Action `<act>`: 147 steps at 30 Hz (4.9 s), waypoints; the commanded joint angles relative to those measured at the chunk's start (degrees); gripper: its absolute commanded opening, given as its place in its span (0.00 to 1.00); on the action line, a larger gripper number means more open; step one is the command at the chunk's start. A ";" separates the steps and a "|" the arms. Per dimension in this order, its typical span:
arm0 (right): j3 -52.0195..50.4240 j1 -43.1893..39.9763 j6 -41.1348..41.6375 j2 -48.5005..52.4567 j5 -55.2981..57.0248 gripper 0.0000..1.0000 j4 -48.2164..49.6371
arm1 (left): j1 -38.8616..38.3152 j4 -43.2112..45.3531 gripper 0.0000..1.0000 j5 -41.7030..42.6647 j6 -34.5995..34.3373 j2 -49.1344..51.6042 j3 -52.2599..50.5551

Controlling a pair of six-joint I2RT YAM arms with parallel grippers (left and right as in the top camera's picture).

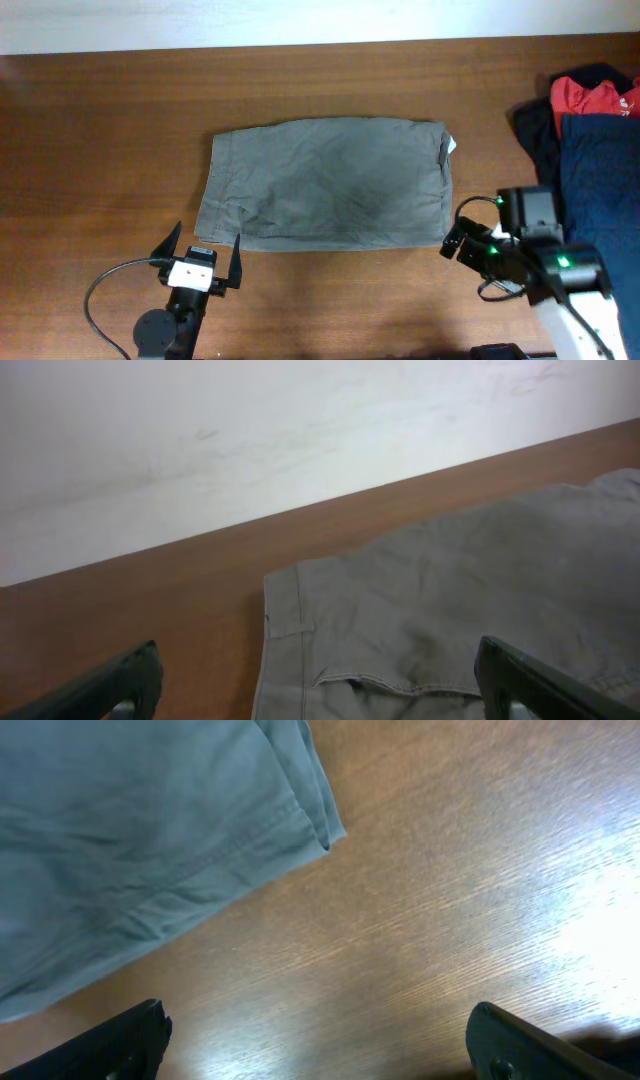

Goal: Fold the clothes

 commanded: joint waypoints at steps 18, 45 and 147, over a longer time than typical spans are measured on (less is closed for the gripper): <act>-0.63 -0.22 1.22 19.32 -4.26 0.99 4.15 | 0.24 0.31 0.99 4.55 -4.26 -0.44 -0.33; -0.63 -0.22 1.27 19.34 -4.28 0.99 6.05 | 0.24 -13.33 0.99 18.21 -7.34 12.90 25.07; -0.63 -0.22 1.25 19.34 -4.24 0.99 9.73 | 9.88 -37.31 0.89 16.41 2.71 114.27 67.23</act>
